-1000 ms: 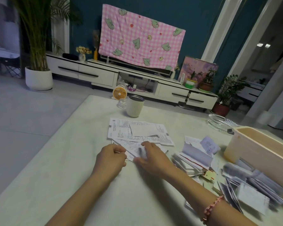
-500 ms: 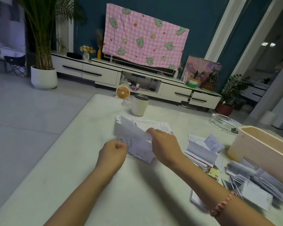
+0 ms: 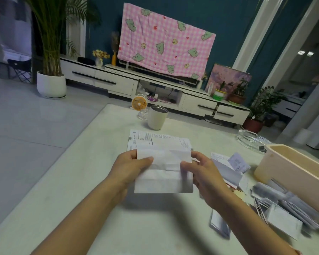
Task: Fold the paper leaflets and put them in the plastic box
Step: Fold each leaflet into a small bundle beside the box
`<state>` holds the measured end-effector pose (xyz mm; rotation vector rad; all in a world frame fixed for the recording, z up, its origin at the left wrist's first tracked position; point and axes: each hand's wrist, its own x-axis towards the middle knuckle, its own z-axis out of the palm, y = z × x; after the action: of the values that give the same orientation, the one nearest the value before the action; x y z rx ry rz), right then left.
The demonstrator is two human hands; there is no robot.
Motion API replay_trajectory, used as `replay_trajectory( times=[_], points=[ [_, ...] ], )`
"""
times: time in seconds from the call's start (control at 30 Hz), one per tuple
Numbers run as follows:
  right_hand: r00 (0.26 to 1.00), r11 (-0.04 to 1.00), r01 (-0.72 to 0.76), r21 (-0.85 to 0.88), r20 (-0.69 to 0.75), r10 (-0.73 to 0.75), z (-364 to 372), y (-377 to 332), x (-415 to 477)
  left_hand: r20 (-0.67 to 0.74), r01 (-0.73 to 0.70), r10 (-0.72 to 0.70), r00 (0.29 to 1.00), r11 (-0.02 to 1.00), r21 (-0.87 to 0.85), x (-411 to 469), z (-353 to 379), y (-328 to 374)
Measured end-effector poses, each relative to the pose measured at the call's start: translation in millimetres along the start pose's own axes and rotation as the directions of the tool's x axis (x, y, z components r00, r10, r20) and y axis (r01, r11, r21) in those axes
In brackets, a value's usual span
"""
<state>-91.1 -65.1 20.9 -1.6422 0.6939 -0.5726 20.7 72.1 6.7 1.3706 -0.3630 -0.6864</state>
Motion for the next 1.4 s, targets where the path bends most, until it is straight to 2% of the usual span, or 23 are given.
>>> replay_trajectory(
  times=[0.03,0.07,0.1,0.13,0.17,0.23,0.3,0.37,0.43,0.5,0.53,0.6,0.63,0.7,0.77,0.83,1.07,1.17,1.3,1.4],
  points=[
    [0.994,0.99,0.085,-0.112,-0.055,-0.091,0.1,1.8,-1.2,-0.014,-0.02,0.021,1.0,0.999,0.042,-1.9,0.7,-0.1],
    [0.958,0.924,0.219,-0.313,-0.11,-0.264,-0.2,2.9,-2.8,-0.03,-0.041,0.044,0.999,0.994,0.098,-4.3,0.5,-0.3],
    [0.885,0.786,0.352,-0.508,-0.094,-0.457,-1.7,2.2,-3.6,-0.043,-0.071,0.079,0.996,0.984,0.163,-4.8,0.4,0.2],
    [0.801,0.635,0.466,-0.616,-0.01,-0.598,-3.6,2.3,-3.3,-0.041,-0.107,0.119,0.992,0.968,0.226,-5.9,0.4,1.0],
    [0.761,0.543,0.547,-0.638,0.108,-0.64,-4.5,0.1,-4.5,-0.023,-0.148,0.16,0.987,0.953,0.266,-6.5,0.5,2.1],
    [0.794,0.543,0.595,-0.593,0.328,-0.511,-1.8,-5.8,-9.1,0.041,-0.227,0.225,0.973,0.928,0.294,-7.9,2.1,4.4],
    [0.828,0.551,0.56,-0.619,0.449,-0.336,0.6,-6.9,-8.9,0.122,-0.283,0.257,0.959,0.91,0.305,-9.8,4.5,6.0],
    [0.815,0.514,0.579,-0.634,0.468,-0.341,1.1,-5.0,-5.6,0.196,-0.315,0.264,0.944,0.896,0.312,-13.2,7.2,9.2],
    [0.813,0.484,0.581,-0.655,0.446,-0.373,0.6,-8.3,-5.1,0.194,-0.322,0.274,0.942,0.898,0.301,-13.4,8.2,10.9],
    [0.847,0.543,0.532,-0.649,0.408,-0.342,-2.7,-8.0,-2.7,0.078,-0.318,0.309,0.948,0.897,0.308,-9.5,6.1,10.4],
    [0.869,0.613,0.494,-0.617,0.377,-0.32,-3.4,-7.0,-2.5,0.005,-0.308,0.325,0.946,0.892,0.33,-6.4,4.1,10.2],
    [0.929,0.819,0.357,-0.449,0.262,-0.262,-5.4,-7.0,-2.6,-0.092,-0.253,0.312,0.946,0.883,0.395,-1.9,0.2,9.7],
    [0.957,0.901,0.269,-0.339,0.202,-0.21,-5.7,-6.2,-2.4,-0.102,-0.204,0.264,0.959,0.894,0.398,-0.4,-2.5,8.7],
    [0.989,0.981,0.109,-0.16,0.112,-0.092,-7.9,-5.0,-0.8,-0.029,-0.088,0.101,0.994,0.952,0.292,-2.4,-2.4,11.1],
    [0.997,0.999,0.003,-0.05,0.081,0.001,-8.9,-3.8,1.0,0.111,0.002,-0.028,0.993,0.974,0.227,-5.9,1.9,11.0],
    [0.995,0.998,-0.061,0.031,0.086,0.058,-7.4,-2.8,0.3,0.18,-0.002,-0.042,0.983,0.971,0.241,-8.2,7.0,7.9],
    [0.973,0.979,-0.119,0.166,0.216,0.082,-4.2,-3.3,-4.2,0.058,-0.042,0.027,0.998,0.965,0.258,-4.1,5.5,10.3],
    [0.971,0.972,-0.114,0.207,0.231,0.065,-3.2,-2.9,-5.1,0.051,0.01,-0.021,0.998,0.978,0.208,-2.5,3.0,11.9],
    [0.979,0.98,-0.091,0.175,0.195,0.056,-2.2,0.0,-5.9,0.041,0.109,-0.111,0.993,0.993,0.048,-0.3,6.4,12.6],
    [0.979,0.992,-0.041,0.122,0.204,0.016,-2.9,2.3,-6.7,0.103,0.152,-0.154,0.983,0.988,0.025,0.7,8.5,9.1]
  ],
)
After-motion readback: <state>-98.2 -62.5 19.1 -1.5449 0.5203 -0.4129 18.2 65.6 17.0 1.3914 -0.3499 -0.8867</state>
